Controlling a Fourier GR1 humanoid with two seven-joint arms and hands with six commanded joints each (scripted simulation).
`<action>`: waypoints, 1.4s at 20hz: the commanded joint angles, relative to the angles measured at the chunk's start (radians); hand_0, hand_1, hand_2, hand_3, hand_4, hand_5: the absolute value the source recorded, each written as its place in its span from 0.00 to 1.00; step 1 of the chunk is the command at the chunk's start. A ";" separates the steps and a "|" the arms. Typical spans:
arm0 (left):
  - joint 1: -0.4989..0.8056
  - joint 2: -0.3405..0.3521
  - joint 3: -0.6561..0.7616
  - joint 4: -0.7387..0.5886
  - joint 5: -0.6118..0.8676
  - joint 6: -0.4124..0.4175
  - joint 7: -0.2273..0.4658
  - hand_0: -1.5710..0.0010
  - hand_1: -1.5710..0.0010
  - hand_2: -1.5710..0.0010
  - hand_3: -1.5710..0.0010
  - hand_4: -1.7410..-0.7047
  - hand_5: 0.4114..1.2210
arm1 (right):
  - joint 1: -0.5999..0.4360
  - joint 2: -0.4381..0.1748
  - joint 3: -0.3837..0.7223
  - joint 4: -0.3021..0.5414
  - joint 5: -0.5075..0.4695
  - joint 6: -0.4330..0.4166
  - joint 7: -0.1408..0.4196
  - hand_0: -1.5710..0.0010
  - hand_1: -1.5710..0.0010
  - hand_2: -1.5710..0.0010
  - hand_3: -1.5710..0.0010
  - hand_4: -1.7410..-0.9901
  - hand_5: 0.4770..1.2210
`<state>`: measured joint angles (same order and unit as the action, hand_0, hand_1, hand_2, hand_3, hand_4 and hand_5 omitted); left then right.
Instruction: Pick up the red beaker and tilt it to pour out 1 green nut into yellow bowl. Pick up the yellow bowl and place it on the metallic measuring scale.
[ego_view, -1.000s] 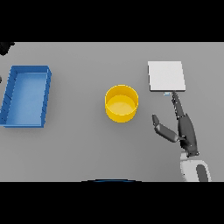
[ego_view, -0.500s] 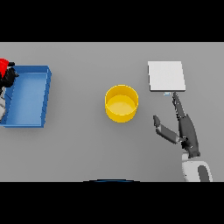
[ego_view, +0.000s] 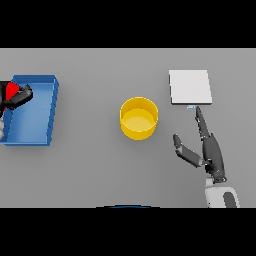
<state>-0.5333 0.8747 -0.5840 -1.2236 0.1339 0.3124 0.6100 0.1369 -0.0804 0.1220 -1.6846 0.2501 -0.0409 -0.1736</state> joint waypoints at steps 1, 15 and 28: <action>0.004 0.021 -0.005 -0.017 0.025 -0.034 0.000 0.52 0.62 0.61 0.63 0.75 0.41 | -0.016 -0.005 -0.007 0.004 0.005 -0.007 0.020 1.00 1.00 1.00 1.00 0.75 0.25; -0.020 0.005 0.021 -0.009 0.062 -0.035 -0.081 0.98 0.98 0.98 0.98 0.93 0.33 | -0.060 -0.038 0.045 -0.014 0.075 0.029 0.071 1.00 1.00 1.00 1.00 0.77 0.29; -0.016 -0.002 0.013 -0.021 0.071 -0.039 -0.083 1.00 1.00 1.00 1.00 0.91 0.38 | -0.443 -0.307 0.269 0.128 0.418 0.271 0.095 1.00 1.00 1.00 1.00 0.63 0.25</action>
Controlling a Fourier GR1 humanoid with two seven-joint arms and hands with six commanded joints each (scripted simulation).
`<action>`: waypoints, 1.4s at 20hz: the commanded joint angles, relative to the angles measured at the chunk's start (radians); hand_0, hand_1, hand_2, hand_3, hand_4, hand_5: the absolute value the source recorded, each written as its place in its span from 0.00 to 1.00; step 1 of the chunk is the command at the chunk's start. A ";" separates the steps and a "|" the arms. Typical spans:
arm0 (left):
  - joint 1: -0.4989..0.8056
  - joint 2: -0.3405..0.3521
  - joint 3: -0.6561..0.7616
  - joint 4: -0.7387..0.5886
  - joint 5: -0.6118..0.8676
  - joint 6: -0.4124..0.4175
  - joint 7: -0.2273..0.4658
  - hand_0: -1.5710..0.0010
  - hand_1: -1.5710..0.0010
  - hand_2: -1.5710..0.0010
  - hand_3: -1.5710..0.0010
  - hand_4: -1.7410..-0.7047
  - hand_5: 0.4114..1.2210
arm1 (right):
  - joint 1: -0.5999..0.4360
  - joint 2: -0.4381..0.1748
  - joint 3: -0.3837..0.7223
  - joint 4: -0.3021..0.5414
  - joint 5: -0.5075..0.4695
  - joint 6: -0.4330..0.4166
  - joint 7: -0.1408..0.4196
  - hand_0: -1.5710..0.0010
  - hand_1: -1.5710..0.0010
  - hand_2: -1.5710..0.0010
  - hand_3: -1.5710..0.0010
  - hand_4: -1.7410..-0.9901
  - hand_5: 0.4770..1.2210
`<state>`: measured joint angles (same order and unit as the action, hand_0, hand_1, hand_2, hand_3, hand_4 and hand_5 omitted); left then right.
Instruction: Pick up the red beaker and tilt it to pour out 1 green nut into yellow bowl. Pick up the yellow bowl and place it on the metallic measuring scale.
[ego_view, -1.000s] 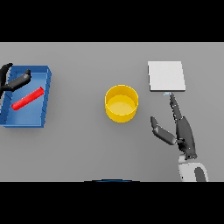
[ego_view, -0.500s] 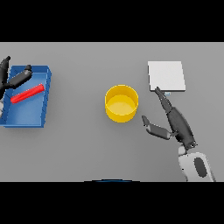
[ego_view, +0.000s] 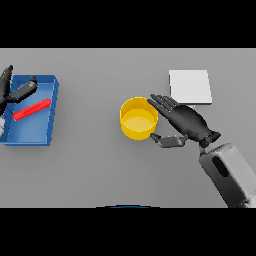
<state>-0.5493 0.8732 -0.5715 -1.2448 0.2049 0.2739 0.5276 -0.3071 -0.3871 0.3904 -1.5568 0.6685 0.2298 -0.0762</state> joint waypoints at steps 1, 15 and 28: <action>-0.003 0.001 0.000 -0.006 0.000 0.000 0.003 1.00 1.00 1.00 1.00 0.91 0.38 | -0.027 -0.004 0.016 0.022 0.008 0.021 -0.011 1.00 1.00 1.00 1.00 0.63 0.25; -0.021 -0.002 -0.003 0.007 -0.003 -0.011 0.001 1.00 1.00 1.00 1.00 0.91 0.40 | -0.265 0.030 0.170 0.287 0.079 0.173 -0.119 1.00 1.00 1.00 1.00 0.65 0.27; -0.021 0.001 0.003 0.031 -0.003 -0.018 -0.014 1.00 1.00 1.00 1.00 0.92 0.39 | -0.331 0.061 0.250 0.391 0.134 0.254 -0.079 1.00 0.99 0.98 0.97 0.56 0.37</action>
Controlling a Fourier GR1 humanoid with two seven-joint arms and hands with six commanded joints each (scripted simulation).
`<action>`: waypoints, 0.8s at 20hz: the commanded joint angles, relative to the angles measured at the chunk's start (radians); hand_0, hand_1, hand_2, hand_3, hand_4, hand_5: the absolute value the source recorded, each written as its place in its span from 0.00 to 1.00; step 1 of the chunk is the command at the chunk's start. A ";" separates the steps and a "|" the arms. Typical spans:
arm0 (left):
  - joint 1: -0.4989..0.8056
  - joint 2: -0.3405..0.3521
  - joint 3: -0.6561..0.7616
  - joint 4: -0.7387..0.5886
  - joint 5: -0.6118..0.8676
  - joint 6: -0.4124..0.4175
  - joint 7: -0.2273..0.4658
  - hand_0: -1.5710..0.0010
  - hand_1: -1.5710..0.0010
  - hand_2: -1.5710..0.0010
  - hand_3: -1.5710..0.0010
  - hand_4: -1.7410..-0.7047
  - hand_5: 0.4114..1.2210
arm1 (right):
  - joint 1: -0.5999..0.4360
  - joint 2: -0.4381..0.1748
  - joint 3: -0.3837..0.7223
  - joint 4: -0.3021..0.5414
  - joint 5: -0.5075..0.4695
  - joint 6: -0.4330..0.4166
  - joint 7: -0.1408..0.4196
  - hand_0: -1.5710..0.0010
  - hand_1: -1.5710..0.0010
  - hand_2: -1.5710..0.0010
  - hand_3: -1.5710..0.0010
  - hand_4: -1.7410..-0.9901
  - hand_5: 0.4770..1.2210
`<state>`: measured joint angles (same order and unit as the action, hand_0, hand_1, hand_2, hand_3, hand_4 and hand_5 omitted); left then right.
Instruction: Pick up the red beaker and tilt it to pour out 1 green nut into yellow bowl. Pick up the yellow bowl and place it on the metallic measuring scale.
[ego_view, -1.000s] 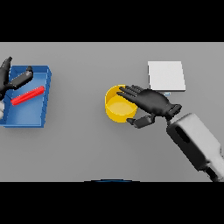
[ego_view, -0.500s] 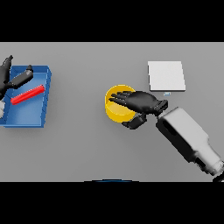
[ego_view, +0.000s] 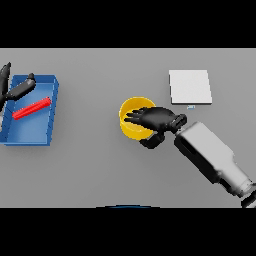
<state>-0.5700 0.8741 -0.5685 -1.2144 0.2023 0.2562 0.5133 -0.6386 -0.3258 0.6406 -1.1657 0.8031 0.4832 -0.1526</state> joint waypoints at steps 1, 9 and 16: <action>-0.007 -0.013 -0.009 0.004 -0.008 0.003 0.002 1.00 1.00 1.00 1.00 0.92 0.39 | 0.004 0.003 0.012 -0.005 0.012 -0.004 0.009 0.99 0.97 0.96 0.94 0.54 0.41; 0.008 0.022 0.002 -0.040 0.003 0.006 0.016 1.00 1.00 1.00 1.00 0.91 0.39 | -0.005 -0.019 0.025 -0.017 -0.007 0.070 0.002 0.22 0.24 0.25 0.41 0.15 0.89; 0.000 0.014 0.001 -0.039 0.007 0.003 0.025 1.00 1.00 1.00 1.00 0.90 0.39 | -0.011 -0.036 0.021 -0.036 -0.030 0.082 0.016 0.05 0.05 0.07 0.25 0.03 0.98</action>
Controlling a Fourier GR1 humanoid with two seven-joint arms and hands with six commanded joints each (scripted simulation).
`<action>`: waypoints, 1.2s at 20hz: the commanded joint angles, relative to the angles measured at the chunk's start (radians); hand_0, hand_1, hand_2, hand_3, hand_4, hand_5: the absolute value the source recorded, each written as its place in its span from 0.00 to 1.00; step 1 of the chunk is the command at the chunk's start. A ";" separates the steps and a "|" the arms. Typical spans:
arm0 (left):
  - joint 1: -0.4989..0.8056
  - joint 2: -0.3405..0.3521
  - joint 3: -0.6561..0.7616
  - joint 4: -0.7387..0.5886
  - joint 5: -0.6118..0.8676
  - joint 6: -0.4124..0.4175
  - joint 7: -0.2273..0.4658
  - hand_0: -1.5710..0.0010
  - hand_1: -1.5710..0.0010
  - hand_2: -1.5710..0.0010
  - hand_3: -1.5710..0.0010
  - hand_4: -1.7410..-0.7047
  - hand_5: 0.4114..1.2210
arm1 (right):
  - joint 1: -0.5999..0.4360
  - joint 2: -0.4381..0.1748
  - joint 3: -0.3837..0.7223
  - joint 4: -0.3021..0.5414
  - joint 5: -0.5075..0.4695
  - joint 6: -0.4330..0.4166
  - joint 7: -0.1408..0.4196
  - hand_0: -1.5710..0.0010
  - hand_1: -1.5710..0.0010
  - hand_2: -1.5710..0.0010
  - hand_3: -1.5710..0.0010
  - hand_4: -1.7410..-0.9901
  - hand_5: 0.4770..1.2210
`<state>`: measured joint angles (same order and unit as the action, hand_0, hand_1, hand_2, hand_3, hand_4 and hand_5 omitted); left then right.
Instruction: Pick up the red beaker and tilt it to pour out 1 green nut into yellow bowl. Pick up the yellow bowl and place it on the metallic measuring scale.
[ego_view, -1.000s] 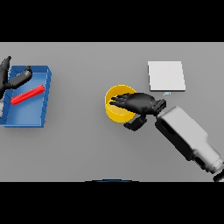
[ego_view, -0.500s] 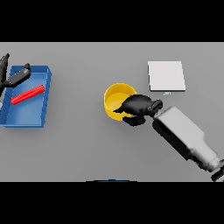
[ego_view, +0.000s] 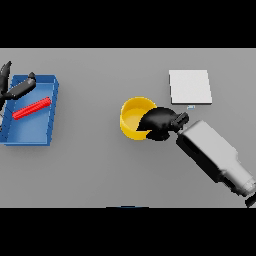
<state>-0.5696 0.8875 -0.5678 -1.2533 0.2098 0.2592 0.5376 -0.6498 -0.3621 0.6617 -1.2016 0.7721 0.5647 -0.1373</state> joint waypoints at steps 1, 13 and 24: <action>0.007 0.008 -0.002 -0.007 -0.007 0.005 0.002 1.00 1.00 1.00 1.00 0.91 0.39 | -0.001 -0.014 -0.005 -0.021 -0.008 0.012 -0.001 0.04 0.04 0.08 0.24 0.03 0.98; 0.012 0.000 -0.006 -0.022 -0.008 0.020 0.001 1.00 1.00 1.00 1.00 0.90 0.38 | -0.060 -0.120 -0.123 -0.215 -0.110 0.136 0.138 0.00 0.00 0.01 0.21 0.03 1.00; 0.028 0.046 -0.001 -0.071 -0.006 0.019 0.041 1.00 1.00 1.00 1.00 0.90 0.41 | -0.180 -0.213 -0.178 0.008 -0.085 0.000 0.071 0.00 0.00 0.00 0.22 0.03 1.00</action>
<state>-0.5419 0.9337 -0.5683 -1.3246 0.2036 0.2779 0.5777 -0.8287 -0.5750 0.4837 -1.1927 0.6869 0.5649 -0.0634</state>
